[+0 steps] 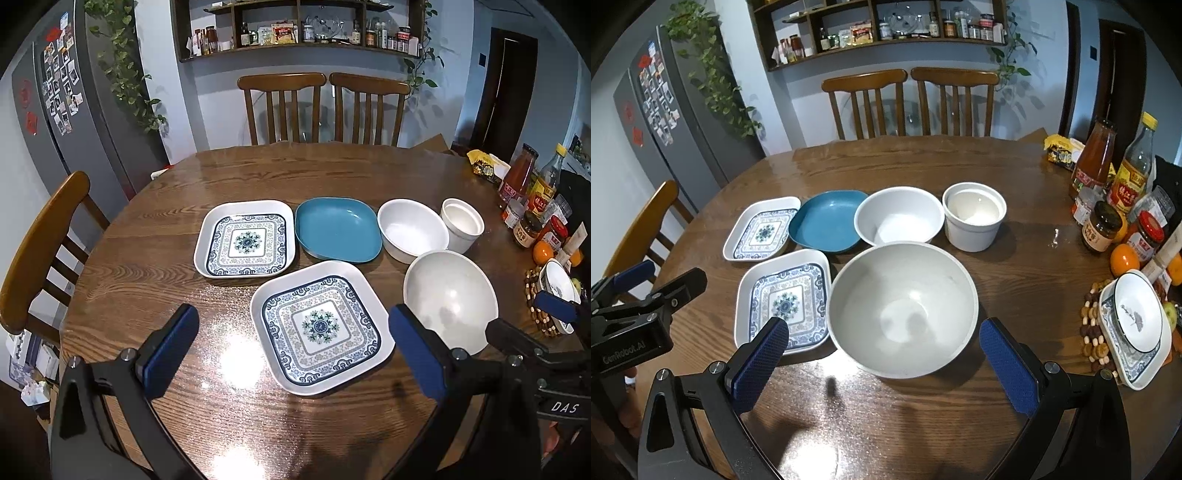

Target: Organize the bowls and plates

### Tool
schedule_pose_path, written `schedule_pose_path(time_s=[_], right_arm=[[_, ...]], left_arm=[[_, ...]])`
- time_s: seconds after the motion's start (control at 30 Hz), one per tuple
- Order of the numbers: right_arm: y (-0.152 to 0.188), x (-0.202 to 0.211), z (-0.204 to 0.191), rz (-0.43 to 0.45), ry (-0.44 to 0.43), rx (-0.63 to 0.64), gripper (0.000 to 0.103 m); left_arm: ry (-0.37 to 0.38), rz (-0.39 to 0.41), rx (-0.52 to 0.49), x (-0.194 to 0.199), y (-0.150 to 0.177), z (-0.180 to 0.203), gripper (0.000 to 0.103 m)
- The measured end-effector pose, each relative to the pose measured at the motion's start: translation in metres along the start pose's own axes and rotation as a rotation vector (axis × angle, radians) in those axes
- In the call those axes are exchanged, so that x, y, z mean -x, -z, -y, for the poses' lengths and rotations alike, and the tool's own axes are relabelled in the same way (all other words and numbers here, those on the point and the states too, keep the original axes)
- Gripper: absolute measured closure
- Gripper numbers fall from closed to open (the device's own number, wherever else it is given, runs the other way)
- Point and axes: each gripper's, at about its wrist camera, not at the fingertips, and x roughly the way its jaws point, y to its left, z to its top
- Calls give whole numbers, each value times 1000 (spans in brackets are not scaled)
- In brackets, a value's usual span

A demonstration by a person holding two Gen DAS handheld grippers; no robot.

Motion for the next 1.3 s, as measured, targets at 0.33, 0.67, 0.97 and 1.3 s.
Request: schedule_pose_path(time_s=[0.33,0.67,0.97,1.3], right_arm=[[2,-4,2,-10,-10,-7,0],[5,-5,-1,-11,-13,-3,0],[12,3,-5,-9,-19,-2,0],[36,-3,-20,-72,-187,-4,0]], left_arm=[[-1,-7,3,-4,1,1,1],[4,-10,2,-4,5,1,1],[23,-10,0,0,9,-1,1],[156,-121,129,-27,28,-36,1]])
